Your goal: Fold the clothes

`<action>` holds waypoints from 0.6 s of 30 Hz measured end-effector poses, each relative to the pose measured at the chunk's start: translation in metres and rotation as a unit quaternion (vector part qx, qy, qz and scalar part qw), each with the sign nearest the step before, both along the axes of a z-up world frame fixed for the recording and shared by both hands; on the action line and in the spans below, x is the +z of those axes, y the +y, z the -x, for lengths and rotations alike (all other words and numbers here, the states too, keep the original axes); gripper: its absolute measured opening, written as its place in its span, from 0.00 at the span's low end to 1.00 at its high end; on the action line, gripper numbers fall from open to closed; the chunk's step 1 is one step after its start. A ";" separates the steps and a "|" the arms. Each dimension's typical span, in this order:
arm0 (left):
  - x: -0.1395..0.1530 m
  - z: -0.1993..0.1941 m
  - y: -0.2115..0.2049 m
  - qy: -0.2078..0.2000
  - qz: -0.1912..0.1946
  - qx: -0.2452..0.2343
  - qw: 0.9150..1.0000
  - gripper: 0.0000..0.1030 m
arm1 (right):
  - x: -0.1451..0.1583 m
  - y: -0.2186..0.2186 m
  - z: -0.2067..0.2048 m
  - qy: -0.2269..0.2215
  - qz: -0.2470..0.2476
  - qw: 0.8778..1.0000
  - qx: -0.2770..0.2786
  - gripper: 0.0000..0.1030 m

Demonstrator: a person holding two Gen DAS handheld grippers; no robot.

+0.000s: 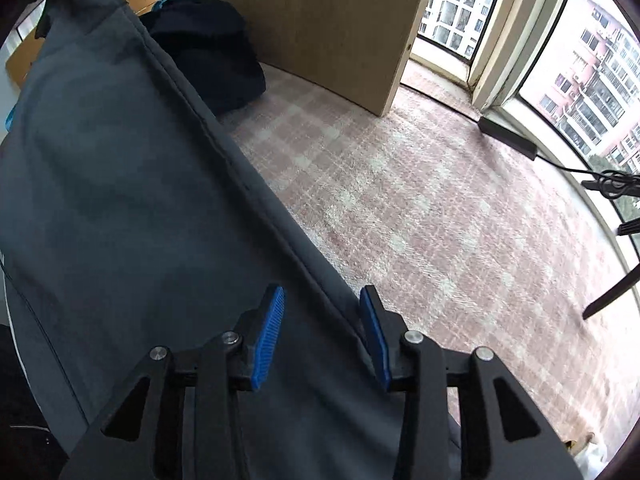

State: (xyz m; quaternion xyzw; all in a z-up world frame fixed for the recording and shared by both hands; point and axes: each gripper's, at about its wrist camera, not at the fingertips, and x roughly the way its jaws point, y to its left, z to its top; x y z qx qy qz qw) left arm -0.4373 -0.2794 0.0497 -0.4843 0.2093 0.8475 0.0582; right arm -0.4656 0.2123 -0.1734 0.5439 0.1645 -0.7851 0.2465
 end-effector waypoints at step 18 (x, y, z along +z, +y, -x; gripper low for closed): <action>0.069 -0.083 0.013 0.107 0.016 -0.017 0.994 0.18 | 0.178 0.078 -0.128 0.168 0.151 0.964 -0.143 0.01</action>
